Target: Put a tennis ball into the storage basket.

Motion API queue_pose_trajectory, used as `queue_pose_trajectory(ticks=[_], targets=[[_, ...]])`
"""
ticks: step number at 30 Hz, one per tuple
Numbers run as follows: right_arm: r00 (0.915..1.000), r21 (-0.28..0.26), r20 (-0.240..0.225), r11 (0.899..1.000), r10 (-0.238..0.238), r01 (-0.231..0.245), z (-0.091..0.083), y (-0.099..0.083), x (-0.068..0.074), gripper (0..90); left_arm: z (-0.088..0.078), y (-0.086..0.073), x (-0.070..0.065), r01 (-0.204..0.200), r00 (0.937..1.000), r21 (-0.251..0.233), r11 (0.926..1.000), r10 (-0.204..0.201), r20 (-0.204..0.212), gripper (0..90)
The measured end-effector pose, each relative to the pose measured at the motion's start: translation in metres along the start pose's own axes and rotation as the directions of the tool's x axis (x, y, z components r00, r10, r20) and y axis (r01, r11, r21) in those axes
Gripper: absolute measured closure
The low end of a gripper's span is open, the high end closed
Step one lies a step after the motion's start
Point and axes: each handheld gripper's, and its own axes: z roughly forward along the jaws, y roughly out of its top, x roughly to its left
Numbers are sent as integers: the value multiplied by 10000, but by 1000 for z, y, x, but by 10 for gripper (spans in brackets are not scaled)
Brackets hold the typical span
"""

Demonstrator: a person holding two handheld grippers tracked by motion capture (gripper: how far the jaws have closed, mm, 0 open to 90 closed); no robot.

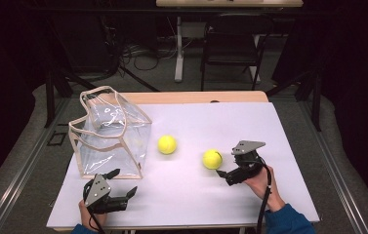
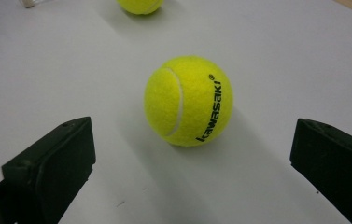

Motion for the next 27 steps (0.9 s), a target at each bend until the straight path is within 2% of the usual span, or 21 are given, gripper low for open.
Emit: queue_pose_trajectory(ticks=[14, 18, 27], targets=[[10000, 425, -62, 9991, 16, -13, 12, 10, -7, 0, 0, 0, 0, -36, 10000, -30, 10000, 36, 69, 160], [9998, 586, -149, 9982, -101, 110, 18, 13, -9, 0, 1, 0, 0, -13, 10000, 27, 10000, 12, 49, 160], [9991, 950, -410, 9954, -49, 88, 30, 17, -11, 0, 1, 0, 0, -21, 10000, -2, 10000, 21, 84, 160]])
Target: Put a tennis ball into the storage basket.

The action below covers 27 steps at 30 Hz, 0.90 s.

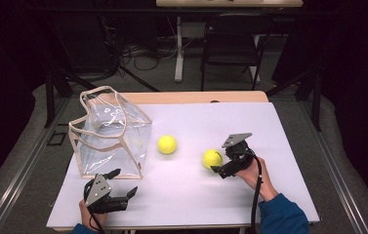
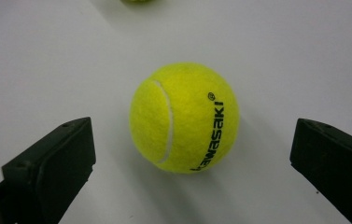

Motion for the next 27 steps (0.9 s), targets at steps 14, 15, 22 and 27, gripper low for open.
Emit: queue_pose_trajectory(ticks=[14, 15, 22, 27], targets=[[9995, 569, -326, 9984, 55, -37, 21, 8, -1, 0, 0, 0, 0, 38, 10000, 7, 10000, -38, -20, 160], [9995, 662, -325, 9978, 51, -29, 26, 9, -1, 0, 0, 0, 0, 47, 10000, 29, 10000, -47, -7, 160], [9999, 926, -139, 9957, 74, -60, 34, 11, 0, 24, 0, 0, 0, 38, 10000, -4, 10000, -38, 20, 160], [9999, 1051, -55, 9944, 108, -102, 36, 11, 1, 138, 0, 0, 0, 36, 10000, -4, 10000, -36, 17, 160]])
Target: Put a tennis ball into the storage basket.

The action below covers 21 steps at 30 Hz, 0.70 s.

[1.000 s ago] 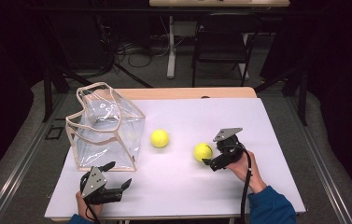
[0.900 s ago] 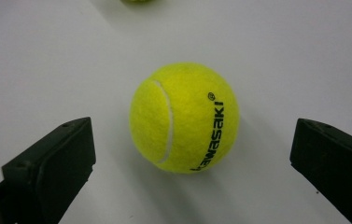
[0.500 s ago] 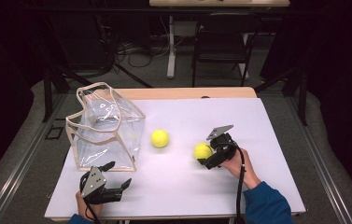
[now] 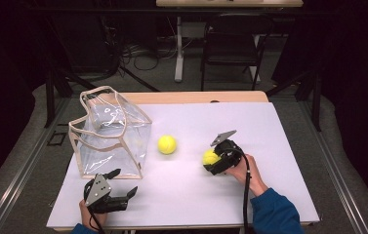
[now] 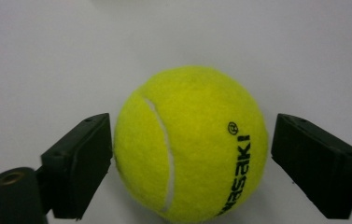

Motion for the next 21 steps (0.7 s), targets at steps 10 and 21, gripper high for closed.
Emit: queue_pose_trajectory(ticks=[10, 21], targets=[[9999, -30, -126, 9999, 107, -107, -1, 1, -1, 257, -1, 1, -1, -74, 10000, 22, 10000, 74, -34, 160], [9999, -450, -59, 9989, 123, -125, -10, 5, 1, 264, -1, 0, -1, -40, 10000, -85, 10000, 40, -4, 160]])
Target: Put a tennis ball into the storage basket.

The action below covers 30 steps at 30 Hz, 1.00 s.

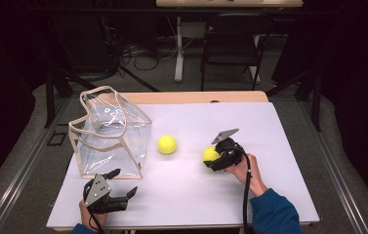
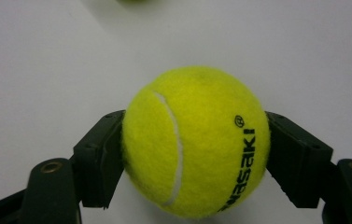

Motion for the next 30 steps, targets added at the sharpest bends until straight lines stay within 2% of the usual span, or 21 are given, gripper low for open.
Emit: queue_pose_trajectory(ticks=[9, 30], targets=[[9998, -451, 96, 9988, -178, 182, -13, 5, 6, 265, 0, 0, 0, -19, 10000, 15, 10000, 19, -25, 160], [9993, -1008, 47, 9942, -362, 365, -23, 16, 13, 267, 0, 0, 0, -41, 10000, 42, 10000, 41, -22, 160]])
